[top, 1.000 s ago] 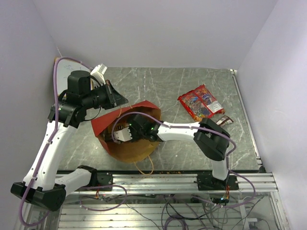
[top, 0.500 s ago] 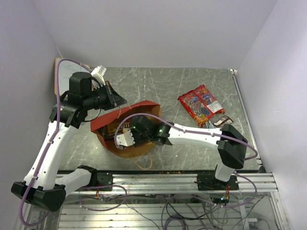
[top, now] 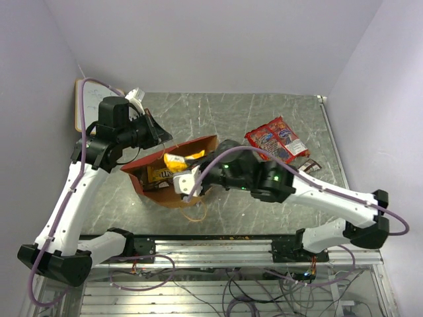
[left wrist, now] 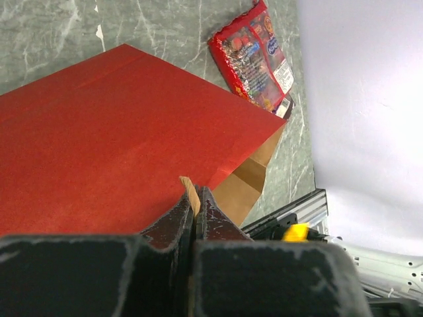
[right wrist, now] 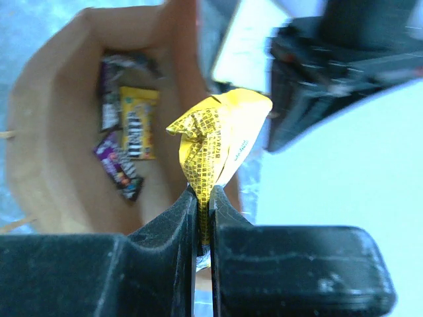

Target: Take the snacks out of the paper bag

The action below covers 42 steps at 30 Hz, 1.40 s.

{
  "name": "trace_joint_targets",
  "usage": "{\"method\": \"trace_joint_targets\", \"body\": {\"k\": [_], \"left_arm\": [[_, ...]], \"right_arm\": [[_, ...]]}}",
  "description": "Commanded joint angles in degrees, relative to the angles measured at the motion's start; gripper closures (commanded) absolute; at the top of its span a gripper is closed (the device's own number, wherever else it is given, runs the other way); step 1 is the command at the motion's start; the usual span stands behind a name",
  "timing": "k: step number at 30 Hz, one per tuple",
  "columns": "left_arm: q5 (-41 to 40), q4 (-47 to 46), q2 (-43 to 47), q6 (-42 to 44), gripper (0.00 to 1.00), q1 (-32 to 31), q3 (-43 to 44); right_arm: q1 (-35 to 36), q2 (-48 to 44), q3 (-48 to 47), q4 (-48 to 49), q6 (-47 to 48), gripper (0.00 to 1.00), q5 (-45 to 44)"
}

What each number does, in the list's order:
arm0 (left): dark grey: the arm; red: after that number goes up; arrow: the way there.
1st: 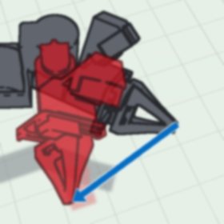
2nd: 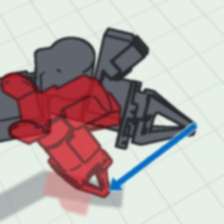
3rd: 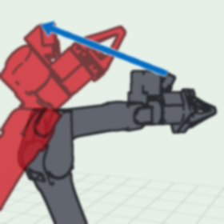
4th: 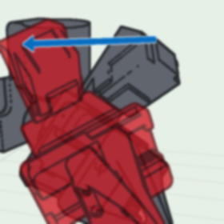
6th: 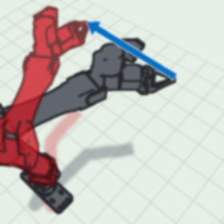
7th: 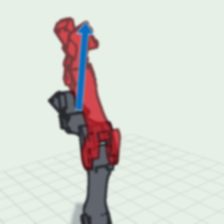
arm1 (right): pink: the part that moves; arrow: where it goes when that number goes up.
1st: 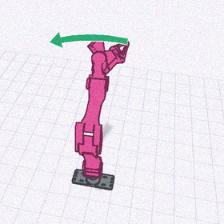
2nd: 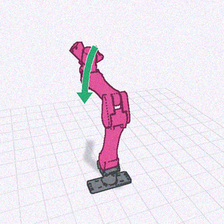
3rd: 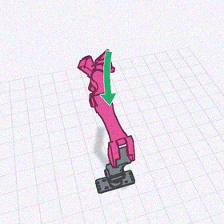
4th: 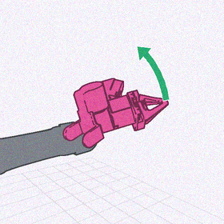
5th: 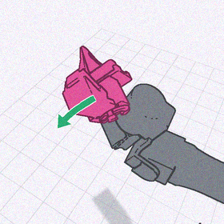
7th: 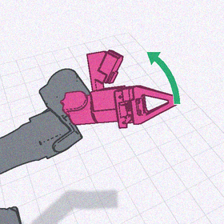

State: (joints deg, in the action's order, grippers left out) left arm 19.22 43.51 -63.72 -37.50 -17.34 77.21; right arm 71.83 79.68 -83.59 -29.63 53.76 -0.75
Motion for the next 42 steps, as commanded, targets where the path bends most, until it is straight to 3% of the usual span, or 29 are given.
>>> {"method": "trace_joint_targets", "body": {"k": [1, 8, 14, 24, 28, 31, 35, 42], "left_arm": [[-2.4, 0.7, 0.7, -0.6, 0.93, 0.0, 0.7], [-2.6, 1.3, 1.9, -1.0, 0.93, 0.0, 0.0], [-3.0, 2.4, 2.2, -0.1, 0.93, 0.1, 0.6], [-0.4, 1.2, 0.5, 0.9, 0.93, 0.0, 0.6], [1.3, 1.0, -0.7, 1.6, 0.93, 0.0, 0.9], [2.6, 0.9, -1.3, 2.2, 0.93, 0.1, 0.8], [4.0, 0.2, -1.5, 2.4, 0.93, 0.1, -0.2], [6.0, 0.1, -1.3, 3.3, 0.93, 0.1, -1.2]], "right_arm": [[-0.1, -5.9, 3.8, 14.3, 0.8, 1.00, -8.2], [-1.4, -7.9, 13.9, 45.6, 10.1, 1.00, -22.7], [-8.7, -3.8, 13.2, 52.8, 5.4, 1.00, -30.3], [-38.3, -5.9, 11.6, 32.3, -51.9, 1.00, -30.5], [-54.3, -8.6, 15.3, 19.9, -78.2, 1.00, -24.3], [-64.2, -10.9, 20.5, 13.8, -92.5, 1.00, -18.9], [-69.7, -13.7, 26.6, 10.3, -99.4, 1.00, -20.3], [-75.2, -15.1, 35.7, 10.2, -100.1, 1.00, -25.4]]}}
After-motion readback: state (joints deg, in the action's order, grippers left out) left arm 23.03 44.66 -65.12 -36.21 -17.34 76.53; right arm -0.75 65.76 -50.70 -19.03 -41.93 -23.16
